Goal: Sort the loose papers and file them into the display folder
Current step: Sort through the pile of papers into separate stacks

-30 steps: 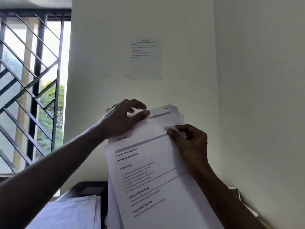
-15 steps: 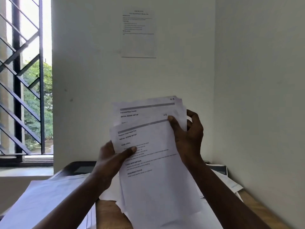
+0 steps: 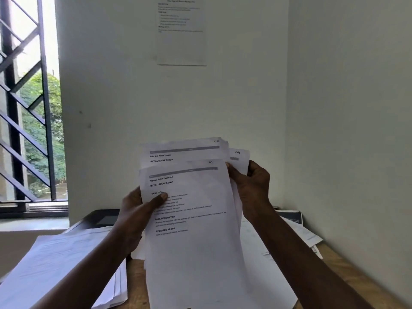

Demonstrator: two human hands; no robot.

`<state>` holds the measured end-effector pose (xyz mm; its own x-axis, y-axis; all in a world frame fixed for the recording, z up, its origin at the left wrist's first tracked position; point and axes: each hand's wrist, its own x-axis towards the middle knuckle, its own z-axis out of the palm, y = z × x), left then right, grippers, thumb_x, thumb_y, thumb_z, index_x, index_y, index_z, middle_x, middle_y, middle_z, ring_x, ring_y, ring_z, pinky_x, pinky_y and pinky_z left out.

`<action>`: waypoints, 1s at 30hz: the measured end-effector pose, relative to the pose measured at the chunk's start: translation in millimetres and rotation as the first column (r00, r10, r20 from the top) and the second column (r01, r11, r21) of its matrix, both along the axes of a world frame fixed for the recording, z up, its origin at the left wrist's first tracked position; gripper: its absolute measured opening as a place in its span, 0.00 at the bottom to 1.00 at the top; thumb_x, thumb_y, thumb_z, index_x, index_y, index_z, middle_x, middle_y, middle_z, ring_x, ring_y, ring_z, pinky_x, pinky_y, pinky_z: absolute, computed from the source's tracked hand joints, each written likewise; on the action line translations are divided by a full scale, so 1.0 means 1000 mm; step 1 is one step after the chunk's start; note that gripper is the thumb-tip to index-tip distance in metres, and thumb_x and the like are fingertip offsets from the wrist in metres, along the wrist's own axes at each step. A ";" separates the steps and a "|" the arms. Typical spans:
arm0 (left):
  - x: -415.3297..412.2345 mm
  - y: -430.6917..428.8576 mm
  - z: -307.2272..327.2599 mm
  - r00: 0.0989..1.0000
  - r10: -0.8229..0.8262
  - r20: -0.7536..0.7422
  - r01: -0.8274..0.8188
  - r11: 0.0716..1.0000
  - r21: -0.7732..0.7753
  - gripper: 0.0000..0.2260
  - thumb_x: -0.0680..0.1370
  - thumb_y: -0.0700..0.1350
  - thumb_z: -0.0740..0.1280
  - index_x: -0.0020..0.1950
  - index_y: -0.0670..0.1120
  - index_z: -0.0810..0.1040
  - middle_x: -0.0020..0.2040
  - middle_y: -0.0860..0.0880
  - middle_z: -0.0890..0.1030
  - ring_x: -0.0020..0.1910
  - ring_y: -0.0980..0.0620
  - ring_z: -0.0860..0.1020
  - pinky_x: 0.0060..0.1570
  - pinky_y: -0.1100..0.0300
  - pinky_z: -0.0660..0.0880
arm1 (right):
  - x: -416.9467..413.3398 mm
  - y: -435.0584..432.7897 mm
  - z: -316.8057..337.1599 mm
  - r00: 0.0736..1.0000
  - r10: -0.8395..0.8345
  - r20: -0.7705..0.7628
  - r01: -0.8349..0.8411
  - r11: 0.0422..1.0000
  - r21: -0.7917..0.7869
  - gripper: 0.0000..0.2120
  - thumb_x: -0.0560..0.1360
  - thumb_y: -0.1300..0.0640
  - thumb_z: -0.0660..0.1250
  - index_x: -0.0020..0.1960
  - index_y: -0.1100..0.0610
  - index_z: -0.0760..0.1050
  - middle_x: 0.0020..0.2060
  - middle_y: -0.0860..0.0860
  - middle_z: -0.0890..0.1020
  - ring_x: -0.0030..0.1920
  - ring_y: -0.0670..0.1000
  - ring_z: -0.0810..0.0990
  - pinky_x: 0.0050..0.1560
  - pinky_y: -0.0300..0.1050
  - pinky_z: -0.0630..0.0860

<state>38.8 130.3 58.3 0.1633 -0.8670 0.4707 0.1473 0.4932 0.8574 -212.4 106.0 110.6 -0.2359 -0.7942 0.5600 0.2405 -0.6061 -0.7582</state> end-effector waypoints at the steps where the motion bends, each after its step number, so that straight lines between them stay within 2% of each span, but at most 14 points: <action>1: 0.000 -0.001 -0.001 1.000 0.014 -0.006 -0.013 1.000 0.006 0.17 0.74 0.38 0.77 0.62 0.39 0.80 0.55 0.38 0.86 0.53 0.33 0.85 0.58 0.31 0.78 | 0.000 -0.002 -0.002 1.000 0.005 0.006 -0.005 1.000 0.003 0.06 0.72 0.61 0.79 0.48 0.56 0.84 0.40 0.50 0.88 0.37 0.46 0.84 0.38 0.40 0.80; 2: 0.001 -0.003 -0.003 0.999 0.030 -0.014 -0.030 1.000 0.005 0.15 0.75 0.38 0.75 0.62 0.39 0.81 0.54 0.38 0.86 0.52 0.34 0.85 0.57 0.31 0.79 | -0.001 -0.003 -0.004 1.000 0.006 0.000 -0.006 1.000 0.004 0.05 0.74 0.58 0.78 0.48 0.57 0.84 0.41 0.51 0.88 0.38 0.47 0.84 0.39 0.41 0.80; 4: 0.000 -0.004 -0.006 0.997 0.072 -0.030 -0.073 0.997 -0.011 0.14 0.76 0.39 0.74 0.61 0.40 0.81 0.53 0.39 0.86 0.51 0.34 0.85 0.56 0.33 0.80 | 0.000 -0.006 -0.009 0.999 -0.003 -0.053 0.003 1.000 0.015 0.11 0.78 0.49 0.73 0.50 0.57 0.83 0.42 0.54 0.87 0.39 0.46 0.82 0.40 0.42 0.79; 7: -0.008 -0.002 -0.002 0.985 0.149 -0.081 -0.155 0.985 -0.081 0.10 0.77 0.43 0.74 0.56 0.41 0.83 0.50 0.42 0.88 0.50 0.37 0.86 0.48 0.44 0.84 | -0.001 -0.003 -0.016 0.988 0.041 -0.149 -0.039 0.999 0.020 0.17 0.79 0.42 0.67 0.59 0.55 0.78 0.41 0.47 0.84 0.39 0.39 0.83 0.38 0.33 0.77; 8: -0.011 -0.002 0.002 0.979 0.179 -0.098 -0.189 0.976 -0.108 0.09 0.78 0.44 0.74 0.55 0.41 0.84 0.49 0.44 0.88 0.49 0.39 0.86 0.45 0.49 0.84 | -0.002 -0.004 -0.019 0.978 0.051 -0.202 -0.050 0.999 0.006 0.18 0.79 0.42 0.68 0.62 0.53 0.77 0.43 0.46 0.86 0.42 0.40 0.84 0.41 0.35 0.79; 10: -0.012 -0.004 0.008 0.965 0.233 -0.119 -0.250 0.955 -0.157 0.10 0.78 0.47 0.74 0.55 0.42 0.83 0.49 0.47 0.88 0.50 0.41 0.86 0.43 0.52 0.84 | -0.003 -0.005 -0.027 0.945 0.006 -0.327 -0.009 1.000 -0.008 0.17 0.78 0.44 0.71 0.64 0.47 0.74 0.48 0.48 0.87 0.50 0.47 0.86 0.53 0.47 0.83; 12: -0.010 -0.007 0.011 0.973 0.220 -0.072 -0.231 0.947 -0.224 0.17 0.78 0.50 0.76 0.60 0.42 0.81 0.54 0.46 0.87 0.53 0.41 0.86 0.49 0.47 0.84 | -0.003 -0.009 -0.035 0.903 -0.034 -0.428 0.024 0.999 -0.028 0.17 0.79 0.45 0.71 0.64 0.46 0.73 0.53 0.48 0.86 0.55 0.50 0.84 0.61 0.57 0.80; 14: -0.005 -0.013 0.009 0.984 0.170 0.052 -0.151 0.955 -0.253 0.25 0.73 0.51 0.79 0.65 0.43 0.77 0.59 0.44 0.85 0.56 0.42 0.85 0.53 0.45 0.83 | 0.000 -0.012 -0.042 0.882 -0.037 -0.469 0.026 0.999 -0.029 0.15 0.81 0.48 0.69 0.66 0.46 0.72 0.58 0.44 0.83 0.58 0.46 0.82 0.65 0.54 0.78; 17: 0.000 -0.023 -0.007 0.972 0.125 0.198 -0.081 0.973 -0.217 0.32 0.68 0.46 0.82 0.69 0.45 0.74 0.62 0.43 0.83 0.60 0.40 0.83 0.55 0.40 0.82 | 0.005 -0.011 -0.055 0.880 0.005 -0.474 0.011 0.999 0.031 0.17 0.80 0.53 0.71 0.64 0.44 0.69 0.57 0.39 0.79 0.58 0.41 0.78 0.64 0.50 0.77; 20: 0.001 -0.029 -0.016 0.976 0.153 0.153 -0.120 0.971 -0.208 0.26 0.70 0.41 0.81 0.66 0.41 0.78 0.60 0.43 0.85 0.57 0.39 0.84 0.55 0.34 0.81 | 0.006 -0.015 -0.065 0.875 -0.023 -0.484 0.048 0.998 0.040 0.17 0.78 0.57 0.73 0.63 0.49 0.73 0.56 0.45 0.82 0.57 0.47 0.82 0.63 0.55 0.79; 22: 0.000 -0.028 -0.007 0.981 0.176 0.087 -0.153 0.964 -0.219 0.23 0.71 0.43 0.80 0.63 0.40 0.80 0.58 0.42 0.85 0.55 0.38 0.85 0.55 0.34 0.81 | 0.008 -0.017 -0.059 0.905 -0.048 -0.423 0.061 0.998 0.018 0.15 0.77 0.58 0.74 0.60 0.51 0.75 0.55 0.49 0.84 0.54 0.50 0.84 0.59 0.59 0.81; 26: 0.001 -0.016 0.007 0.979 0.193 0.059 -0.173 0.955 -0.239 0.25 0.71 0.46 0.80 0.64 0.40 0.77 0.58 0.43 0.85 0.55 0.38 0.85 0.53 0.43 0.83 | 0.014 -0.006 -0.051 0.953 -0.109 -0.283 0.095 0.994 -0.062 0.16 0.78 0.55 0.74 0.62 0.53 0.73 0.54 0.48 0.85 0.52 0.47 0.85 0.55 0.50 0.83; 28: 0.004 -0.010 -0.006 0.984 0.125 0.129 -0.098 0.976 -0.194 0.28 0.71 0.45 0.82 0.67 0.42 0.74 0.60 0.42 0.84 0.57 0.39 0.84 0.53 0.42 0.82 | 0.017 0.002 -0.067 0.926 -0.128 -0.355 0.113 0.992 -0.062 0.19 0.78 0.52 0.74 0.65 0.50 0.70 0.55 0.43 0.82 0.53 0.40 0.83 0.55 0.43 0.81; 30: 0.005 -0.010 -0.026 0.975 0.094 0.201 -0.069 0.989 -0.129 0.29 0.69 0.42 0.82 0.67 0.41 0.76 0.60 0.43 0.84 0.57 0.40 0.84 0.53 0.43 0.83 | 0.021 0.007 -0.087 0.892 -0.071 -0.446 0.075 0.997 -0.008 0.22 0.78 0.52 0.73 0.67 0.48 0.68 0.56 0.39 0.79 0.53 0.33 0.79 0.56 0.36 0.78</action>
